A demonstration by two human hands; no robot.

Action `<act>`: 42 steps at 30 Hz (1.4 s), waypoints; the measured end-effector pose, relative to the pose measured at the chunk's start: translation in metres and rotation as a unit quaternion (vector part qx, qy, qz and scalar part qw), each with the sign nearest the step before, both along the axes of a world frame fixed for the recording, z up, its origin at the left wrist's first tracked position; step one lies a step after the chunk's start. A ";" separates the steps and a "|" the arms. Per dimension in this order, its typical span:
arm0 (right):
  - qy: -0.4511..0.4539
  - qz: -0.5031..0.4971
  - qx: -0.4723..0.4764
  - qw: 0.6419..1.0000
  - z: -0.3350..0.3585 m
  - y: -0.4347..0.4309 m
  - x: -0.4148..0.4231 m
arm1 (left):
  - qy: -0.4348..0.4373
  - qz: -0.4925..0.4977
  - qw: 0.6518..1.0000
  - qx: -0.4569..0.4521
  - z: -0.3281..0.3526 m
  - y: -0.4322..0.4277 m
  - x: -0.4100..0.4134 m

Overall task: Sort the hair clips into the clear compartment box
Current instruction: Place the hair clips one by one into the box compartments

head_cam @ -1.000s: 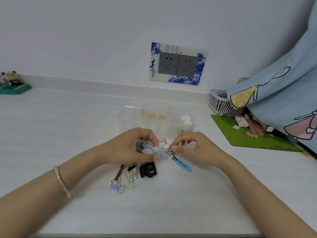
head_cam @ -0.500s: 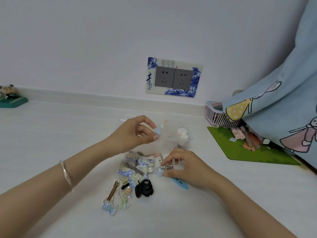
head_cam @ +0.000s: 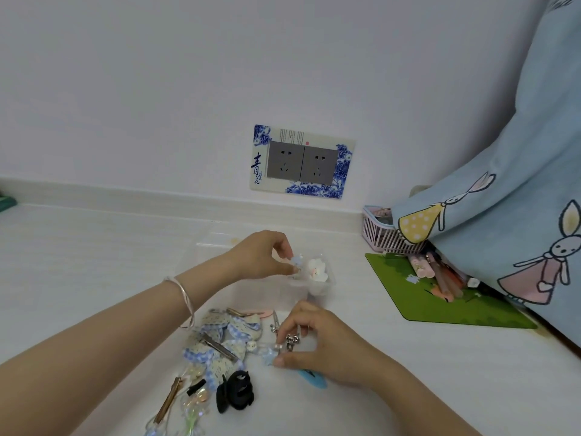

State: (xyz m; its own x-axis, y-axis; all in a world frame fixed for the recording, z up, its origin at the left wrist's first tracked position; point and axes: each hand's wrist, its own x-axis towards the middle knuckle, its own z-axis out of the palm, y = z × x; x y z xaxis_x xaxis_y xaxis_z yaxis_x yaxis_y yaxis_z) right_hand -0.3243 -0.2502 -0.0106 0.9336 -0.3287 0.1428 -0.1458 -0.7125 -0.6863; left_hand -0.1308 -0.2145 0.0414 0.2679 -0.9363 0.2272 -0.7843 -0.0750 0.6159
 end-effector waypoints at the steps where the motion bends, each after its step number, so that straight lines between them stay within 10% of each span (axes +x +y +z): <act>1: 0.003 0.001 0.002 1.000 0.000 0.000 0.000 | -0.011 0.000 1.000 0.008 0.000 0.001 0.001; 8: -0.010 -0.004 0.052 0.999 0.007 0.003 -0.003 | -0.059 0.006 0.998 -0.010 0.001 0.035 0.008; 16: -0.263 -0.153 0.157 0.940 0.058 -0.037 0.006 | -0.103 0.031 0.992 -0.061 -0.019 0.085 0.016; 27: -0.017 -0.092 -0.060 0.994 0.065 -0.070 0.051 | -0.090 -0.003 0.993 -0.075 -0.027 0.095 0.011; 31: -0.060 -0.123 -0.175 0.975 0.060 -0.061 0.042 | -0.096 -0.002 0.993 -0.073 -0.026 0.098 0.008; 42: -0.027 -0.005 -0.055 0.998 0.035 0.016 -0.002 | -0.095 -0.021 0.993 -0.063 -0.024 0.119 0.002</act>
State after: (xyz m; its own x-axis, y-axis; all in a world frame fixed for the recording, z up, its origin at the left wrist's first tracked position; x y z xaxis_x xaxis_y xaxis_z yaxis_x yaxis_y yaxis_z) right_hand -0.3266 -0.2346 0.0243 0.9203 -0.3173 0.2288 -0.1178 -0.7825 -0.6113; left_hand -0.1291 -0.0958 0.0174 0.1692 -0.9068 0.3861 -0.8885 0.0292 0.4580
